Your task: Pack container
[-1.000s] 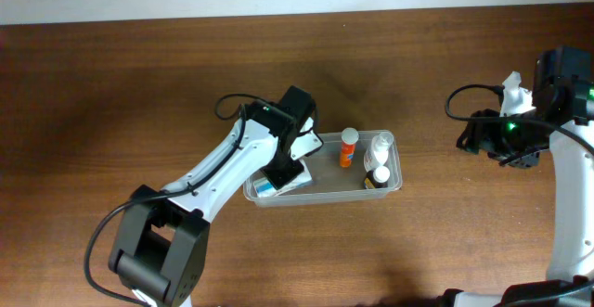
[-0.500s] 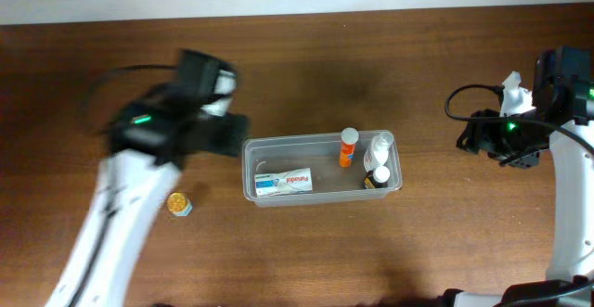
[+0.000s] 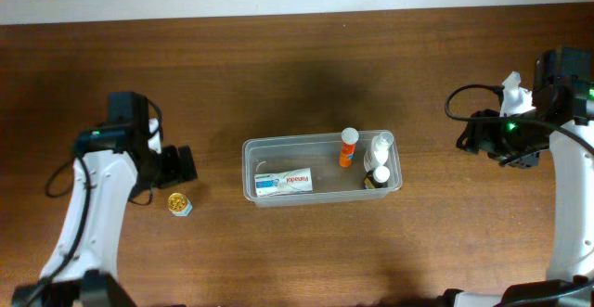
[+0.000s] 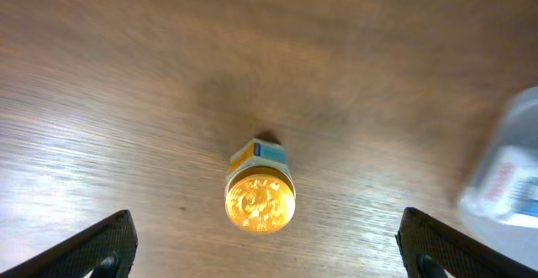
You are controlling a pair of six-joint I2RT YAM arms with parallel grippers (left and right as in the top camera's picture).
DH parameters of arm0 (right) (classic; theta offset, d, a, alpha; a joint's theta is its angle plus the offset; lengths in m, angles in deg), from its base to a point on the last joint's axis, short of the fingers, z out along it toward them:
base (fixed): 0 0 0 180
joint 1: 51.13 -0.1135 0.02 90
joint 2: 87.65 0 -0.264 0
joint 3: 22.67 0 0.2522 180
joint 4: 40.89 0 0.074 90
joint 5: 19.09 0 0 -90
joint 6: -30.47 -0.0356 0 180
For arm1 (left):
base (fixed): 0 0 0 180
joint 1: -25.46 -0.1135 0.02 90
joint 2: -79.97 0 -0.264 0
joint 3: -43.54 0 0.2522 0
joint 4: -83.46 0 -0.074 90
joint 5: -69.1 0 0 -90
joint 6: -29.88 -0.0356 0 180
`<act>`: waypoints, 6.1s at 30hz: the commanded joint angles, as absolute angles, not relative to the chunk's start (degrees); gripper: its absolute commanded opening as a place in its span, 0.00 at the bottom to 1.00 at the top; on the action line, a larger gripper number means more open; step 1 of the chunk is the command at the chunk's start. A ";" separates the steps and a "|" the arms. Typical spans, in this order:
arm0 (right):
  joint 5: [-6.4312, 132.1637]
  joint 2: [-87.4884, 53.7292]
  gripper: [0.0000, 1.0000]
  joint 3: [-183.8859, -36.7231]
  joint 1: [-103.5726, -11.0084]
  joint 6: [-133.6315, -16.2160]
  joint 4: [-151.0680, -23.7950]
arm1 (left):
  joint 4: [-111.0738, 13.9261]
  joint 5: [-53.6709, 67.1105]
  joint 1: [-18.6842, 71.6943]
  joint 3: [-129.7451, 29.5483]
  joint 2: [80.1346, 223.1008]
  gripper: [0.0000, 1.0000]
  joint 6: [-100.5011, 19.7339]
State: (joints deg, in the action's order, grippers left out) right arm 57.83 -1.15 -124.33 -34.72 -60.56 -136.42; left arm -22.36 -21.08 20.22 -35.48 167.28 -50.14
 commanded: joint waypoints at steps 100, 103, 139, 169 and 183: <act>65.78 -14.97 0.98 -118.32 -50.04 -60.91 -119.35 | -26.84 -26.94 35.19 -47.69 153.03 1.00 -47.83; 65.98 -28.02 0.98 -108.00 -50.04 -62.57 -114.59 | -30.29 -26.94 36.90 -39.78 141.14 0.99 -47.83; 64.60 -83.42 0.98 -62.40 -50.04 -61.26 -94.55 | -16.28 -30.39 38.76 -14.06 98.87 0.99 -45.42; 61.00 -86.90 0.98 -38.36 -50.04 -54.38 -61.74 | -16.28 -30.39 38.76 -14.06 98.87 0.99 -45.42; 61.00 -86.90 0.98 -38.36 -50.04 -54.38 -61.74 | -21.46 -32.80 36.05 -8.70 97.73 0.99 -45.49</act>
